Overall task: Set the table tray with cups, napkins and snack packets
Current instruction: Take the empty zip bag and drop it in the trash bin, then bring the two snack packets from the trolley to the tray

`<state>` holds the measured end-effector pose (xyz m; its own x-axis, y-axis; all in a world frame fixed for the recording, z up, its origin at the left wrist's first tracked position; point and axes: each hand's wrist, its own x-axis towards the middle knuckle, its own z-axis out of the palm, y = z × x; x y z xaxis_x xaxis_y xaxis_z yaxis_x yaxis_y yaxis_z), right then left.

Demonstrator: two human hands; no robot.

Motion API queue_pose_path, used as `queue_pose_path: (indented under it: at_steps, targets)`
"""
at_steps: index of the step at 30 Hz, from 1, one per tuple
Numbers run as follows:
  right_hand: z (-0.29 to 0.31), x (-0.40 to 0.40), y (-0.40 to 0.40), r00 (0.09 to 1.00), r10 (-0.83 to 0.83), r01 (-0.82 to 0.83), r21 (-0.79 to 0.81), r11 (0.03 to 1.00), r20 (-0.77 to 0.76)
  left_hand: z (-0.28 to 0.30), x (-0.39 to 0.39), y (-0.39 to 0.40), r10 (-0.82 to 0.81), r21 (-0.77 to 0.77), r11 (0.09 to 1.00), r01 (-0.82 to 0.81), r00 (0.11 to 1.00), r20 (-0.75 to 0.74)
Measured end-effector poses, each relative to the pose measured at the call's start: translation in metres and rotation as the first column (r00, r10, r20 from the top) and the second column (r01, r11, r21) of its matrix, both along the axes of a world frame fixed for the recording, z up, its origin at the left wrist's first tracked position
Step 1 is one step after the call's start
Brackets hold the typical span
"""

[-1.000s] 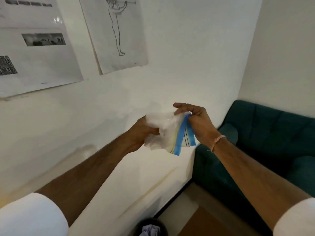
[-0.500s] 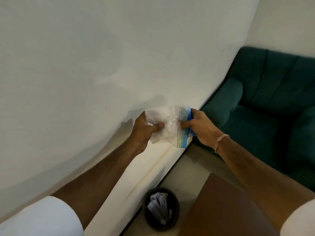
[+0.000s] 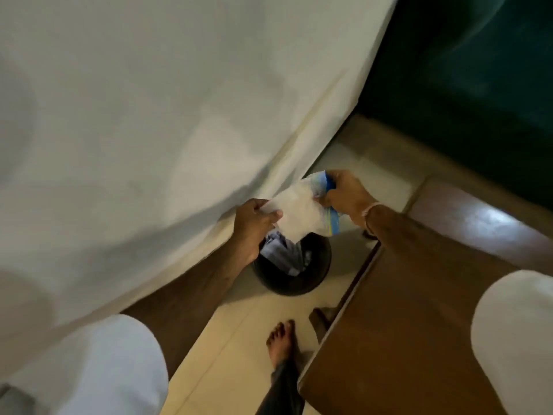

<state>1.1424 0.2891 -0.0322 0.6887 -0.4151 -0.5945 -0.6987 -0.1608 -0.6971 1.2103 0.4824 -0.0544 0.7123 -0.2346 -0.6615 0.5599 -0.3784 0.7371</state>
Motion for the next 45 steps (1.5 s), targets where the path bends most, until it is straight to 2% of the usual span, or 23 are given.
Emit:
queue_pose_path:
  at_steps: [2,4,7,11,14,16,20,22,25,27,32,35,40,45]
  targets:
    - [-0.052,0.0,0.015,0.975,0.197,-0.208,-0.11,0.972,-0.106,-0.056,-0.012,0.021,-0.072,0.102,0.992,0.076,0.997,-0.043]
    - [-0.102,0.0,0.034,0.91,0.365,-0.396,-0.156,0.905,-0.194,-0.103,-0.026,0.039,-0.143,0.165,0.974,0.156,0.986,-0.087]
    - [-0.172,-0.005,0.065,0.824,0.487,-0.546,-0.174,0.82,-0.291,-0.154,-0.048,0.061,-0.182,0.18,0.963,0.201,0.976,-0.115]
    - [-0.257,-0.018,0.103,0.754,0.535,-0.629,-0.184,0.755,-0.381,-0.212,-0.068,0.08,-0.123,0.136,0.98,0.149,0.975,-0.183]
    - [-0.306,-0.025,0.125,0.729,0.534,-0.665,-0.257,0.702,-0.428,-0.25,-0.071,0.083,-0.124,0.12,0.981,0.155,0.965,-0.233]
    - [-0.331,-0.027,0.132,0.723,0.529,-0.677,-0.302,0.671,-0.444,-0.267,-0.067,0.079,-0.156,0.13,0.973,0.189,0.961,-0.229]
    - [-0.366,-0.033,0.132,0.684,0.523,-0.705,-0.278,0.652,-0.509,-0.289,-0.064,0.074,-0.264,0.141,0.945,0.295,0.943,-0.205]
    - [-0.368,-0.036,0.129,0.694,0.496,-0.686,-0.272,0.674,-0.522,-0.29,-0.064,0.074,-0.319,0.14,0.927,0.348,0.928,-0.194]
    - [-0.352,-0.037,0.121,0.737,0.47,-0.641,-0.281,0.714,-0.486,-0.281,-0.062,0.071,-0.382,0.169,0.9,0.402,0.914,-0.14]
    - [-0.329,-0.036,0.112,0.763,0.47,-0.617,-0.281,0.735,-0.445,-0.264,-0.059,0.065,-0.454,0.221,0.863,0.454,0.889,-0.055]
    - [-0.243,-0.023,0.085,0.861,0.42,-0.498,-0.307,0.811,-0.288,-0.19,-0.041,0.035,-0.627,0.35,0.749,0.562,0.772,0.104]
    - [-0.175,-0.012,0.061,0.901,0.389,-0.432,-0.325,0.841,-0.192,-0.127,-0.024,0.008,-0.671,0.377,0.725,0.576,0.715,0.198]
    - [-0.032,0.009,0.01,0.93,0.353,-0.356,-0.474,0.805,-0.099,0.003,0.003,-0.053,-0.718,0.451,0.692,0.564,0.603,0.347]
    - [0.135,0.018,-0.048,0.954,0.3,-0.226,-0.62,0.751,0.016,0.155,0.018,-0.111,-0.681,0.45,0.731,0.513,0.506,0.53]
